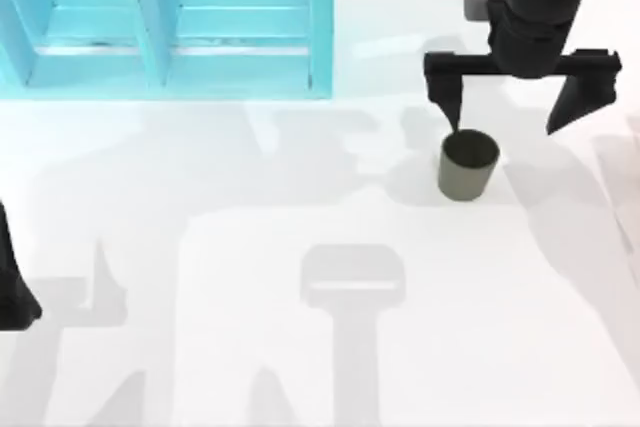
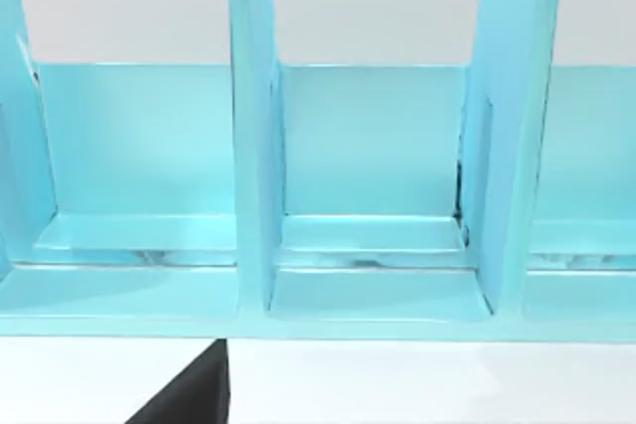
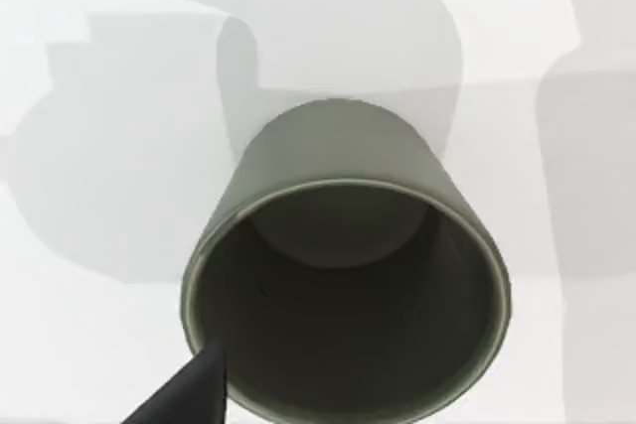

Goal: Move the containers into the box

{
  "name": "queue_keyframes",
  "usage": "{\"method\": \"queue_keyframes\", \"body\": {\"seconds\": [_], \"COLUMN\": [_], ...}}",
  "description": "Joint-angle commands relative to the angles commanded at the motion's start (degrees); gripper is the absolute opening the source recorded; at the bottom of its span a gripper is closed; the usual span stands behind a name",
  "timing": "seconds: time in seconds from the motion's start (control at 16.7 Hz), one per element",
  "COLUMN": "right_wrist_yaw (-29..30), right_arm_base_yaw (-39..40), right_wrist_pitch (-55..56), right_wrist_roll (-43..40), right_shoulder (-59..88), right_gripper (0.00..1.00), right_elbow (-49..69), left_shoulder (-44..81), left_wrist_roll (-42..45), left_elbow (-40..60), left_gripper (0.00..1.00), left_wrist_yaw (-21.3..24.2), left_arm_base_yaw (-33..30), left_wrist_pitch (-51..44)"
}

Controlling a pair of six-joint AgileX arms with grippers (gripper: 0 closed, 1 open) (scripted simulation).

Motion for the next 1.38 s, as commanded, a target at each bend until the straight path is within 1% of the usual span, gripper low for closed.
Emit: {"method": "queue_keyframes", "body": {"seconds": [0.3,0.6,1.38], "right_wrist_yaw": [0.0,0.01,0.01], "right_arm_base_yaw": [0.16,0.19,0.19], "right_wrist_pitch": [10.85,12.14,12.14], "right_wrist_roll": [0.17,0.19,0.19], "right_shoulder": [0.27,0.32,0.32], "right_gripper": [1.0,1.0,0.02], "right_elbow": [-10.55,-11.83,-11.83], "left_shoulder": [0.0,0.0,0.0], "left_wrist_roll": [0.0,0.0,0.0], "left_elbow": [0.0,0.0,0.0], "left_gripper": [1.0,1.0,1.0], "left_wrist_yaw": [0.0,0.0,0.0], "left_arm_base_yaw": [0.0,0.0,0.0], "left_wrist_pitch": [0.0,0.0,0.0]}}
